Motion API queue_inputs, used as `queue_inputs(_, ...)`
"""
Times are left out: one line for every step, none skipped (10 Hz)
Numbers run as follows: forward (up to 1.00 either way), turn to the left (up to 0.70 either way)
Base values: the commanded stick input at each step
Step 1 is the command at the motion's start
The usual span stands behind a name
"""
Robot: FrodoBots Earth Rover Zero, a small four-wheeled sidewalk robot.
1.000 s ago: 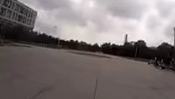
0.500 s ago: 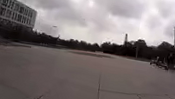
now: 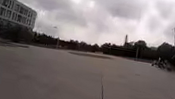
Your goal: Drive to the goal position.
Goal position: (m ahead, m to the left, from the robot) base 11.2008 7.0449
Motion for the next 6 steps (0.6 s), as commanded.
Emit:
queue_inputs(0.7,0.0)
queue_inputs(0.7,0.0)
queue_inputs(0.7,0.0)
queue_inputs(0.7,0.0)
queue_inputs(0.7,0.0)
queue_inputs(0.7,0.0)
